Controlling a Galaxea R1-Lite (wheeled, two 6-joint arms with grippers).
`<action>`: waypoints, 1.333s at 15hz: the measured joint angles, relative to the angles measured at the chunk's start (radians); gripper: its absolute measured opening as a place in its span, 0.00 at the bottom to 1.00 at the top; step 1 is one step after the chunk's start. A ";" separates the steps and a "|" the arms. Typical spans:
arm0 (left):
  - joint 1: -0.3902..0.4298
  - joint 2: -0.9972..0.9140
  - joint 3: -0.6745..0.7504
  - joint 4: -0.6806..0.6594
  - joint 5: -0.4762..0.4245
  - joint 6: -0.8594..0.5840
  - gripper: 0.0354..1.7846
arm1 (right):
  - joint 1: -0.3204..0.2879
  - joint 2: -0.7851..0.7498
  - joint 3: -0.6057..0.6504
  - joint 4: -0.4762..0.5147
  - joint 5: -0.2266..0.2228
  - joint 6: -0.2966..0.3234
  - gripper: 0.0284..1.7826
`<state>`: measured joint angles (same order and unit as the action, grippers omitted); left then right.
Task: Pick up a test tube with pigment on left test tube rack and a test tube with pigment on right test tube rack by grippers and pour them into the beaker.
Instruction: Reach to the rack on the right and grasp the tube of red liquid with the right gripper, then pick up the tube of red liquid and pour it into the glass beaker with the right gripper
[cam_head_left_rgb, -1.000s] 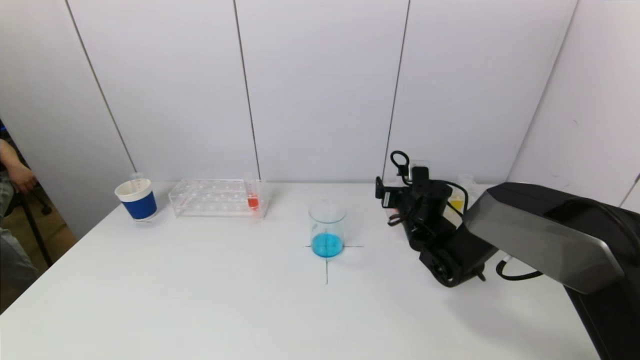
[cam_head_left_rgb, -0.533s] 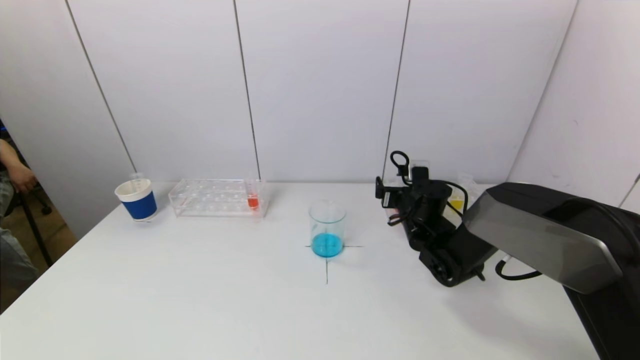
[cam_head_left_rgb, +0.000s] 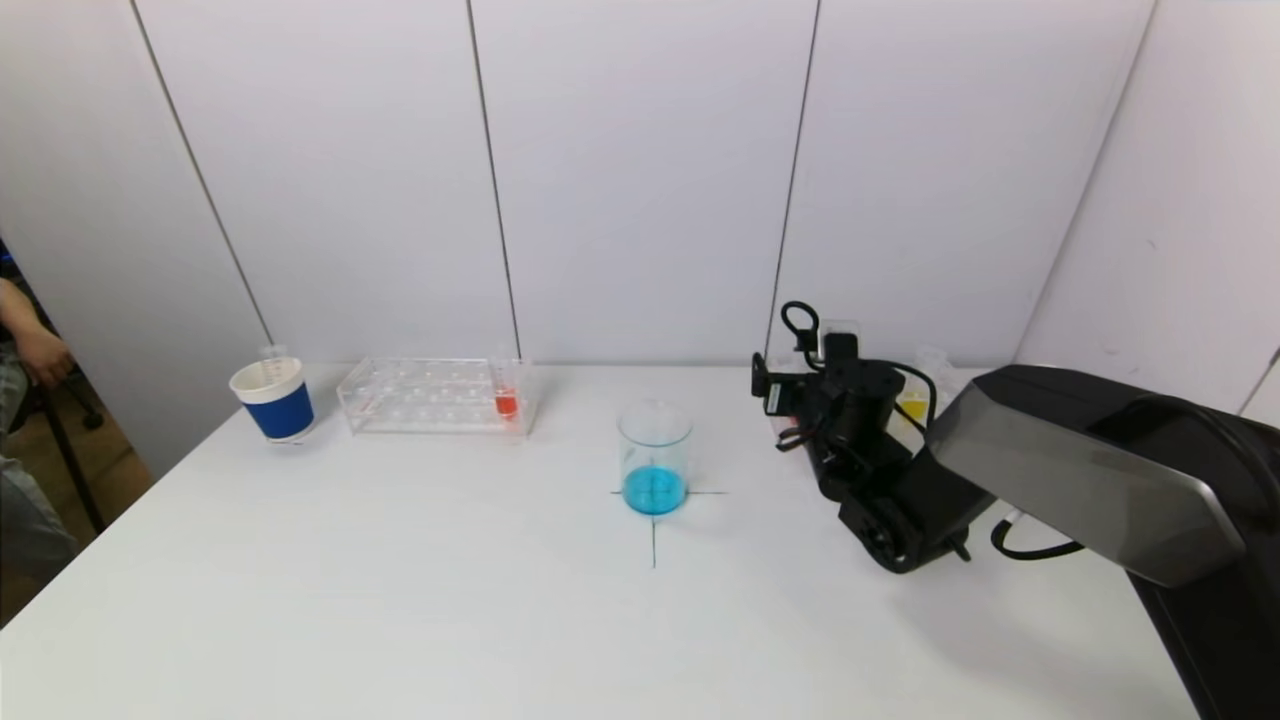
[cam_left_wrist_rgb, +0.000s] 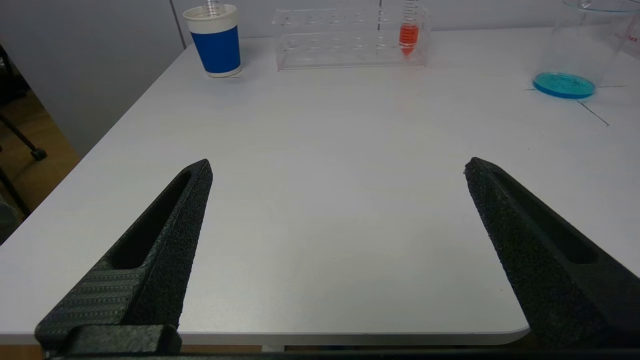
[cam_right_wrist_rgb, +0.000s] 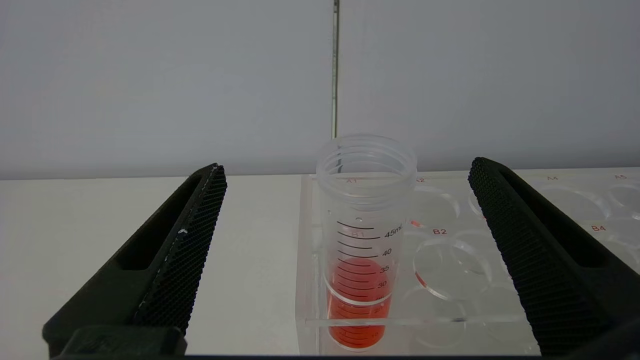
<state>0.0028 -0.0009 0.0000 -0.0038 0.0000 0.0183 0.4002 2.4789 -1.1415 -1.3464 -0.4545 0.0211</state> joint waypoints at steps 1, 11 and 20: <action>0.000 0.000 0.000 0.000 0.000 0.000 0.99 | 0.000 0.000 0.000 0.000 0.000 0.000 0.99; 0.000 0.000 0.000 0.000 0.000 0.000 0.99 | -0.002 0.000 -0.004 0.000 0.000 -0.007 0.58; 0.000 0.000 0.000 0.000 0.000 0.000 0.99 | -0.002 0.001 -0.004 0.000 0.000 -0.008 0.25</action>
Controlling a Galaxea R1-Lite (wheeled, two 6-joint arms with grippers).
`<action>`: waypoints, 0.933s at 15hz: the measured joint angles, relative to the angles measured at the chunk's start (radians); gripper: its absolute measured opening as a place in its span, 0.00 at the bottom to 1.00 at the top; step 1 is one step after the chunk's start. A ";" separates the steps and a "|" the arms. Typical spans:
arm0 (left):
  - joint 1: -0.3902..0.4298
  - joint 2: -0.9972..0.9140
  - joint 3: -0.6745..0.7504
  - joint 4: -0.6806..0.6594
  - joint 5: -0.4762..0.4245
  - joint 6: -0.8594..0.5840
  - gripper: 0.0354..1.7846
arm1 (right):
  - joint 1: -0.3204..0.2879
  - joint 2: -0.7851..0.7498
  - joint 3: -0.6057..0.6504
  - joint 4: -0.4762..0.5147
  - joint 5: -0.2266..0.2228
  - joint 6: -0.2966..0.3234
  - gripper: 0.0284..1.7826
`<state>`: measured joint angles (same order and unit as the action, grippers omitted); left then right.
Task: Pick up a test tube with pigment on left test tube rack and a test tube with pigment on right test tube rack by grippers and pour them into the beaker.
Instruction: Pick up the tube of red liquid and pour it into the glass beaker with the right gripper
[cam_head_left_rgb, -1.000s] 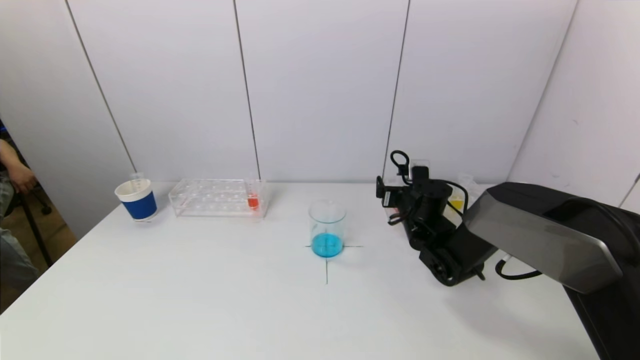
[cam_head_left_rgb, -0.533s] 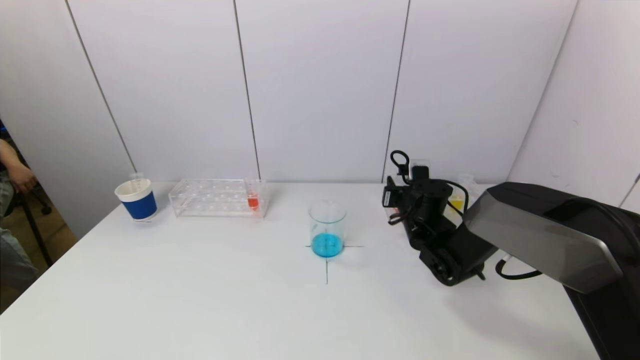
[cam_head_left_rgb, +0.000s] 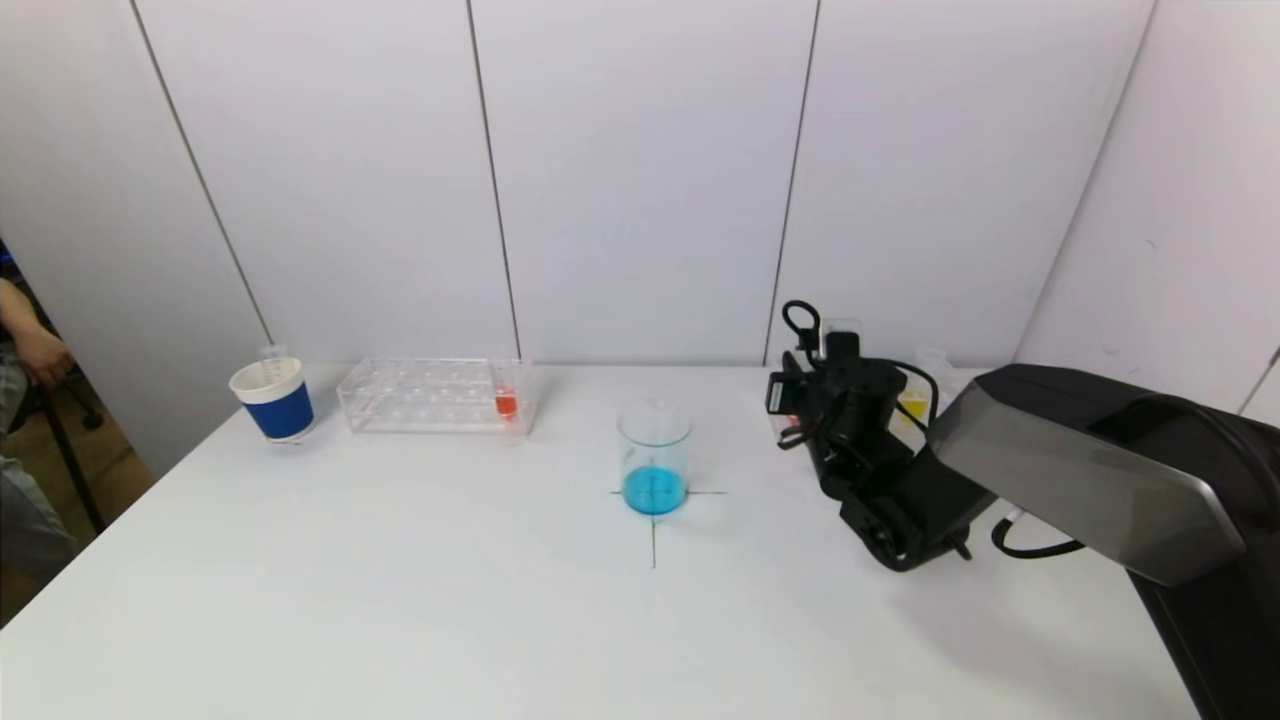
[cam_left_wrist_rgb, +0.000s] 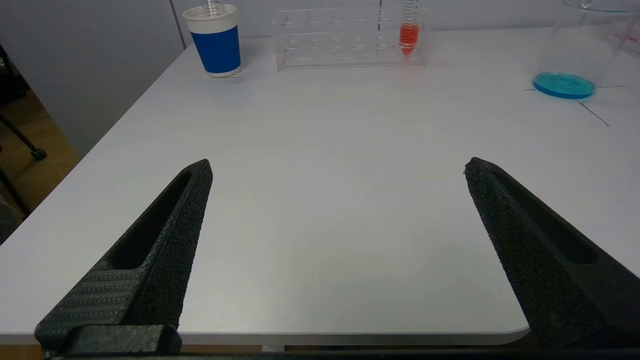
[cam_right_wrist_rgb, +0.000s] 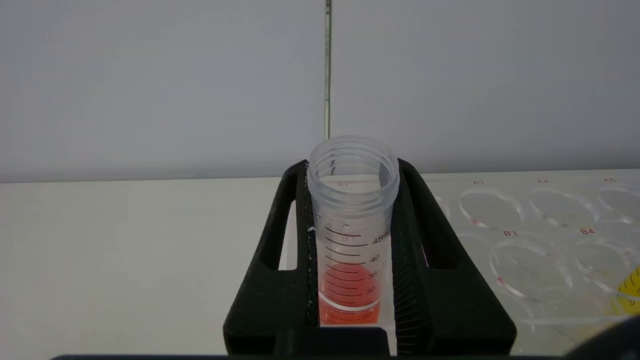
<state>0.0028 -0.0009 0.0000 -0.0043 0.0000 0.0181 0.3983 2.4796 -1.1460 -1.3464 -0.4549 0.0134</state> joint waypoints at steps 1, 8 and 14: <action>0.000 0.000 0.000 0.000 0.000 0.001 0.99 | 0.000 0.000 0.000 0.000 0.000 0.000 0.25; 0.000 0.000 0.000 0.000 0.000 0.000 0.99 | 0.001 -0.002 0.004 0.000 0.004 -0.007 0.25; 0.000 0.000 0.000 0.000 0.000 0.000 0.99 | 0.001 -0.041 0.027 0.007 0.019 -0.042 0.25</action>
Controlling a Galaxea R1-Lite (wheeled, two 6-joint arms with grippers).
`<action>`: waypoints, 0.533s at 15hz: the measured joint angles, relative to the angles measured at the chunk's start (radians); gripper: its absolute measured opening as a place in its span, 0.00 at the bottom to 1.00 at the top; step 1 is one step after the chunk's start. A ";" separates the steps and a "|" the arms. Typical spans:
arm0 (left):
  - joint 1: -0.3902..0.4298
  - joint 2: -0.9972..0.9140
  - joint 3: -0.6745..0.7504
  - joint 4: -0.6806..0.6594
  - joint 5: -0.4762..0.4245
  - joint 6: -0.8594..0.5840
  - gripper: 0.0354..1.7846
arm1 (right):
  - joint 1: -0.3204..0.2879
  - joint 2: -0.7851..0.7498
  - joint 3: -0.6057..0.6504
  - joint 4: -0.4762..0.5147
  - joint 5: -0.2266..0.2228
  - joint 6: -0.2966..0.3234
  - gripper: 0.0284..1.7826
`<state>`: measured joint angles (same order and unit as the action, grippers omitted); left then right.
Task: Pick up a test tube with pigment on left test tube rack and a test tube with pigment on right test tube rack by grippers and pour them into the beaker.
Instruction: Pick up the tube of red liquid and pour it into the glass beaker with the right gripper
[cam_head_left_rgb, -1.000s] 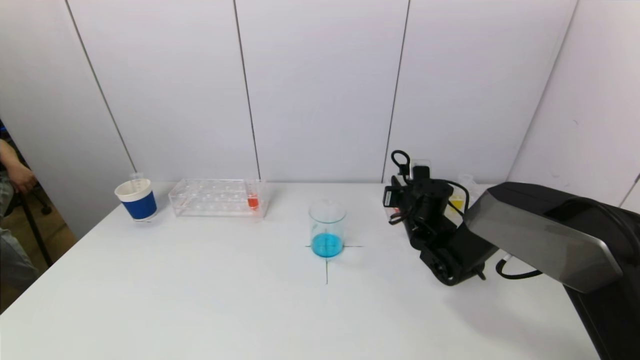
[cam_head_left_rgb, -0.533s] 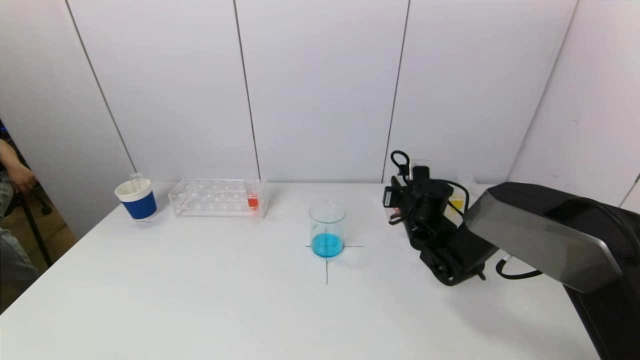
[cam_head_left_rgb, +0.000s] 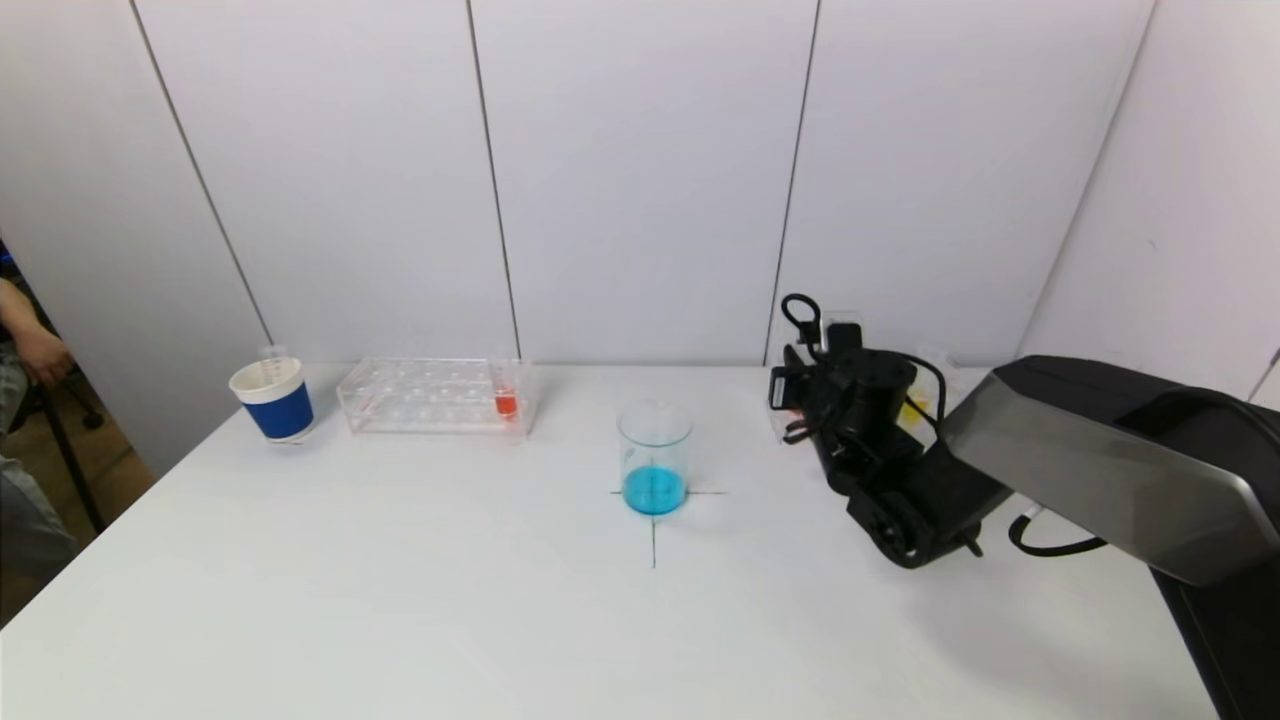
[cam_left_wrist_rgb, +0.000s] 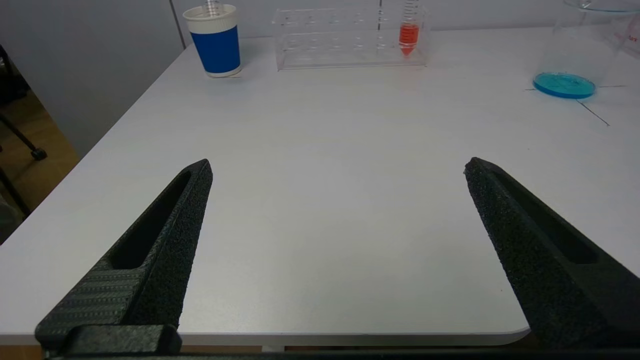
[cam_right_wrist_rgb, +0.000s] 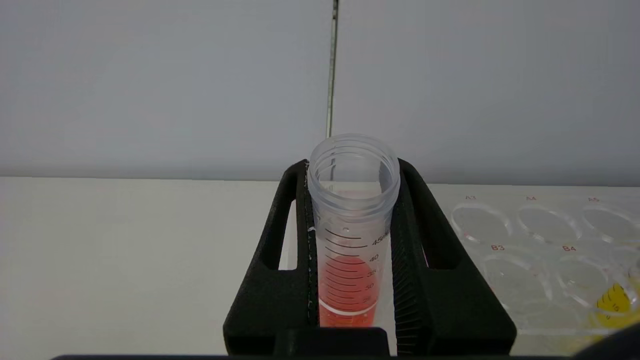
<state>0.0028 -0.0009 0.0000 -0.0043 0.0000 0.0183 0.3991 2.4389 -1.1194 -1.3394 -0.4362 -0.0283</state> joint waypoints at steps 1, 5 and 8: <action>0.000 0.000 0.000 0.000 0.000 0.000 0.99 | 0.000 -0.013 0.001 0.006 0.000 -0.006 0.25; 0.000 0.000 0.000 0.000 0.000 0.000 0.99 | 0.001 -0.079 0.001 0.075 0.001 -0.011 0.25; 0.000 0.000 0.000 0.000 0.000 0.000 0.99 | 0.002 -0.146 -0.006 0.137 0.001 -0.027 0.25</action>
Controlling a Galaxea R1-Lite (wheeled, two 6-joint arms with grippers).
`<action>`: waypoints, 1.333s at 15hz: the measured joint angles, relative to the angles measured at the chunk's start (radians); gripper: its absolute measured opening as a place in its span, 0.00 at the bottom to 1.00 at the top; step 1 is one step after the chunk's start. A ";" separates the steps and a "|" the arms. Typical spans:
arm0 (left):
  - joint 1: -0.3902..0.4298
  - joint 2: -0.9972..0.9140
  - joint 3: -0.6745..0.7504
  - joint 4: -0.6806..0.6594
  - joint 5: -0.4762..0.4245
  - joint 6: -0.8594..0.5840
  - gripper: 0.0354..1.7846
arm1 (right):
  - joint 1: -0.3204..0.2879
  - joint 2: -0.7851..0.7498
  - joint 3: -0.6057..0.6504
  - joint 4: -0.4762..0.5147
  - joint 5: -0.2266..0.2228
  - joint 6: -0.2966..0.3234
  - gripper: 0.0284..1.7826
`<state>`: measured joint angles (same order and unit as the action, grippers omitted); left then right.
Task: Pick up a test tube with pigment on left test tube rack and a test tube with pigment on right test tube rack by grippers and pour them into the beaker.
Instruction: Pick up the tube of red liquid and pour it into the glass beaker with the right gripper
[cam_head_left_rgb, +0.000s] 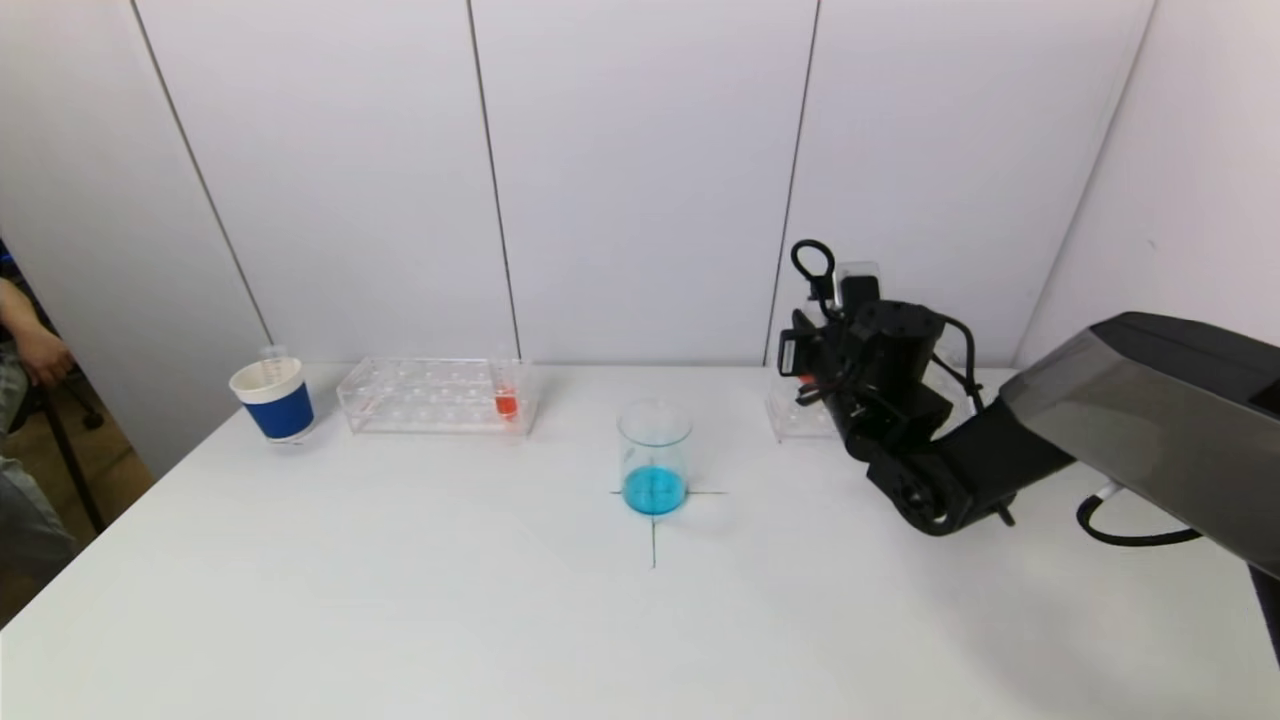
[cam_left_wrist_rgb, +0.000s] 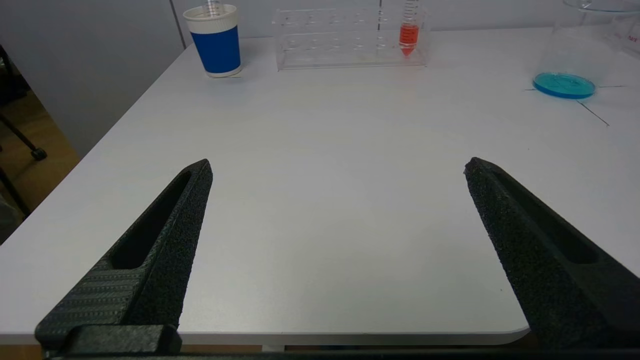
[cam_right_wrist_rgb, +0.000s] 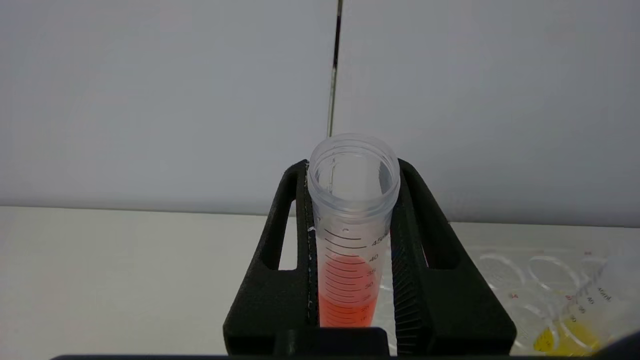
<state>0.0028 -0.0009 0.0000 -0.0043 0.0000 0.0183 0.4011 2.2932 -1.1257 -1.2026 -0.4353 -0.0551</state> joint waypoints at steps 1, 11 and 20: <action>0.000 0.000 0.000 0.000 0.000 0.000 0.99 | 0.000 -0.022 -0.003 0.019 0.000 -0.004 0.25; 0.000 0.000 0.000 0.000 0.000 0.000 0.99 | 0.014 -0.224 -0.155 0.356 0.033 -0.038 0.25; 0.000 0.000 0.000 0.000 0.000 0.000 0.99 | 0.020 -0.224 -0.441 0.679 0.266 -0.150 0.25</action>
<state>0.0028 -0.0009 0.0000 -0.0043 0.0000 0.0181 0.4209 2.0691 -1.5672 -0.5234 -0.1698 -0.2049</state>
